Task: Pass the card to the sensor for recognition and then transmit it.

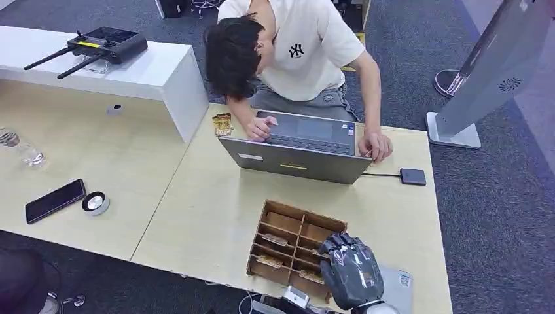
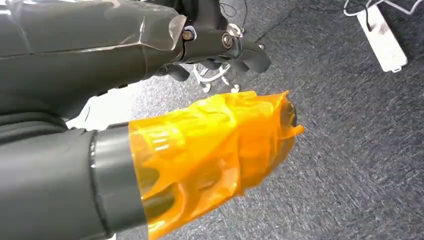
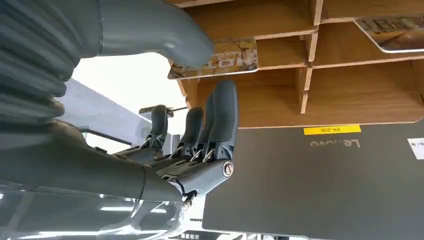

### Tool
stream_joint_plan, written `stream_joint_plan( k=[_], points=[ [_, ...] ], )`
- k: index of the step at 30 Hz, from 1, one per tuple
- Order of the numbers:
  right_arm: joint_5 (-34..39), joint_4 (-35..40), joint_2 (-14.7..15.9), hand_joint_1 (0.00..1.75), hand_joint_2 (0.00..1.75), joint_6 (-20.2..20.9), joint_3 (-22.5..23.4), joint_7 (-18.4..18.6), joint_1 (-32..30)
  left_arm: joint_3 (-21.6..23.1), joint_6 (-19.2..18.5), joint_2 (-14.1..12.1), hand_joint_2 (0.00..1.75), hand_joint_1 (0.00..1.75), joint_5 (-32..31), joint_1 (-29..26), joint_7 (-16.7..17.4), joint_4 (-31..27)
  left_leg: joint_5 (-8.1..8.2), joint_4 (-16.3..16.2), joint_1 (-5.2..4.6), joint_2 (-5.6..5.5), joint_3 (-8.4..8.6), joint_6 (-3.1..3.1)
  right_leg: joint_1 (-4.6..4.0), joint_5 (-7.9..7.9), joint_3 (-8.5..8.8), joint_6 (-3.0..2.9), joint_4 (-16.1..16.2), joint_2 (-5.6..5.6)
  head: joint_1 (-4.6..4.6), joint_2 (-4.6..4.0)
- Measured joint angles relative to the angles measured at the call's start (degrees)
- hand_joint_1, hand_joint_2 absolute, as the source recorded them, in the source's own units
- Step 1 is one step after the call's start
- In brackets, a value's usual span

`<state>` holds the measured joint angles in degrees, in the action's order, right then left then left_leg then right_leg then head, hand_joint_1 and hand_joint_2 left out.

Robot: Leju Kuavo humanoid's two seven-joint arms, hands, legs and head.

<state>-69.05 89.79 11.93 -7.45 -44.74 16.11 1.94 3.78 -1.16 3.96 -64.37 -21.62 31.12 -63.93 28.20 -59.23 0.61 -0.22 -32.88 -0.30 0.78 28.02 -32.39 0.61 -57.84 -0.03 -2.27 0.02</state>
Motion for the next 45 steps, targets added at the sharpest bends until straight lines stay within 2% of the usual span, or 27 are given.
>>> stream_joint_plan(
  k=[5,8,14,16,18,22,25,26,30,38,42,45],
  points=[
    [-0.7,-0.7,0.0,0.89,1.75,-0.2,0.1,0.6,0.0,0.8,0.1,-0.5,0.0,0.0,0.4,0.0,0.2,0.0,0.0,0.0,0.0,0.0,0.0,0.0,0.0,0.0,0.0,0.0,0.0,0.0,0.02,0.0],
    [-1.0,-1.6,0.0,0.98,1.75,-0.5,0.1,0.9,0.0,1.4,0.2,-0.7,0.0,0.0,0.5,0.0,0.6,0.0,0.0,0.0,0.0,0.0,0.0,0.0,0.0,0.0,0.0,0.0,0.0,0.0,0.0,0.0],
    [-1.0,-2.9,-0.2,0.94,1.75,-1.0,0.2,0.9,0.0,1.8,0.2,-1.1,0.0,0.0,0.6,0.1,0.7,0.0,0.0,0.0,0.0,0.0,0.0,0.0,0.0,0.0,0.0,0.0,0.0,0.0,0.02,0.0],
    [-1.0,-3.3,-0.3,1.05,1.75,-1.1,0.3,0.9,0.0,1.9,0.2,-1.1,0.0,0.0,0.7,0.1,0.7,0.0,0.0,0.0,0.0,0.0,0.0,0.0,0.0,0.0,0.0,0.0,0.0,0.0,0.02,0.0],
    [-1.1,-3.6,-0.5,1.33,1.75,-1.2,0.4,0.9,0.1,2.0,0.2,-1.2,0.0,0.0,0.9,0.1,0.8,0.0,0.0,0.0,0.0,0.0,0.0,0.0,0.0,0.0,0.0,0.0,0.0,0.0,0.02,0.0],
    [-1.2,-4.0,-0.7,1.38,1.75,-1.3,0.5,0.9,0.1,2.6,0.5,-1.4,0.0,0.0,1.2,0.1,1.1,0.0,0.0,0.0,0.0,0.0,0.0,0.0,0.0,0.0,0.0,0.0,0.0,0.0,0.02,0.0],
    [-1.2,-4.3,-0.9,1.34,1.75,-1.3,0.6,0.9,0.2,2.9,0.5,-1.6,0.0,0.0,1.3,0.2,1.1,0.0,0.0,0.0,0.0,0.0,0.01,0.0,0.0,0.0,0.0,0.0,0.0,0.01,0.02,0.0],
    [-1.2,-4.3,-0.9,1.4,1.75,-1.3,0.6,0.9,0.3,2.9,0.5,-1.6,0.0,0.0,1.3,0.2,1.1,0.0,0.0,0.0,0.0,0.0,0.01,0.0,0.0,0.0,0.0,0.0,0.0,0.01,0.02,0.0],
    [-1.2,-4.6,-1.0,1.36,1.75,-1.4,0.6,0.9,0.4,3.0,0.6,-1.7,0.0,0.0,1.4,0.2,1.2,0.0,0.0,0.0,0.0,0.01,0.02,0.0,0.0,0.0,0.01,0.0,0.0,0.01,0.0,0.0],
    [-1.0,-4.7,-1.0,1.5,1.75,-1.7,1.1,1.1,0.4,3.5,0.9,-2.0,0.0,0.0,2.2,0.5,1.8,0.0,0.0,0.0,0.0,0.0,0.05,0.0,0.0,0.0,0.03,0.0,0.0,0.01,0.02,0.0],
    [-0.7,-4.3,-1.0,1.69,1.75,-2.1,1.8,1.2,0.0,4.0,1.1,-2.2,0.0,0.0,2.4,0.5,2.0,0.0,0.0,0.0,0.0,0.0,0.04,0.0,0.0,0.0,0.03,0.0,0.0,0.0,0.02,0.0],
    [-0.7,-4.3,-1.0,1.69,1.75,-2.1,1.9,1.2,0.0,4.0,1.1,-2.2,0.0,0.0,2.4,0.5,2.0,0.0,0.0,0.0,0.0,0.0,0.04,0.0,0.0,0.0,0.03,0.0,0.0,0.0,0.02,0.0]
  ],
)
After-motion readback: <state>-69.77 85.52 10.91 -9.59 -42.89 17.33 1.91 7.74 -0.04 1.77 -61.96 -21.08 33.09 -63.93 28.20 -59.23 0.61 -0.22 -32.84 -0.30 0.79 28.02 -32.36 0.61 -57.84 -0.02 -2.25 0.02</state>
